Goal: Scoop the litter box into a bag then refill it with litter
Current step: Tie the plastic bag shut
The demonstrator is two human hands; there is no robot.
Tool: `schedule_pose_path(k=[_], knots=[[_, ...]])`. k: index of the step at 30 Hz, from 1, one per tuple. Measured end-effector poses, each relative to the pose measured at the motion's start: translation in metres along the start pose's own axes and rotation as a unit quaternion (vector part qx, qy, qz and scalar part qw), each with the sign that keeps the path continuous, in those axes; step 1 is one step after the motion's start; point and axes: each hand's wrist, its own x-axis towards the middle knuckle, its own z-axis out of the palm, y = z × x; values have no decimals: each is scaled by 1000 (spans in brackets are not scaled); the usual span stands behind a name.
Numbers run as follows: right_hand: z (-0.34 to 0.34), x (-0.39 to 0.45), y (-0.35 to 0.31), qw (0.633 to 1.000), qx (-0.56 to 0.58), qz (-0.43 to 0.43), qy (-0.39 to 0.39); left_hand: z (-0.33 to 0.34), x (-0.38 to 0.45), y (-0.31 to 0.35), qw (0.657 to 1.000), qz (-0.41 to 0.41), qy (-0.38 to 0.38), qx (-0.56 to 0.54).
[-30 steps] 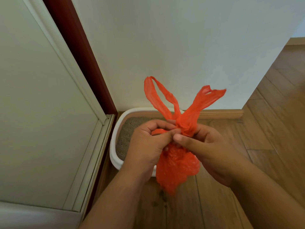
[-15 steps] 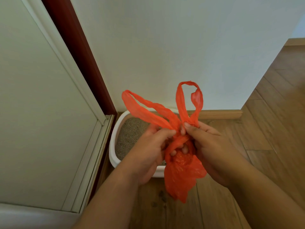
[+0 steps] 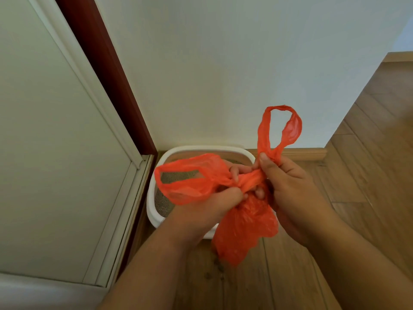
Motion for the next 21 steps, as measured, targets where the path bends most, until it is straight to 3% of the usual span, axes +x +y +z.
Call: schedule_pose_path(k=[2,9,13,16,21], knots=[[0,2,3,1000,-15,-3,12,4,0,1,1000,10,1,28],[1,8,8,996,-6,7,87,-3,-1,-8,979,35,165,113],[2,3,5,997,49,-35,40,-5,4,-12,971,35,223,81],[1,-2,3,997,-10,-73,13,-7,5,-10,970,32,233,57],[3,0,10,982,-147,-114,44,-9,7,-15,973,1,225,57]])
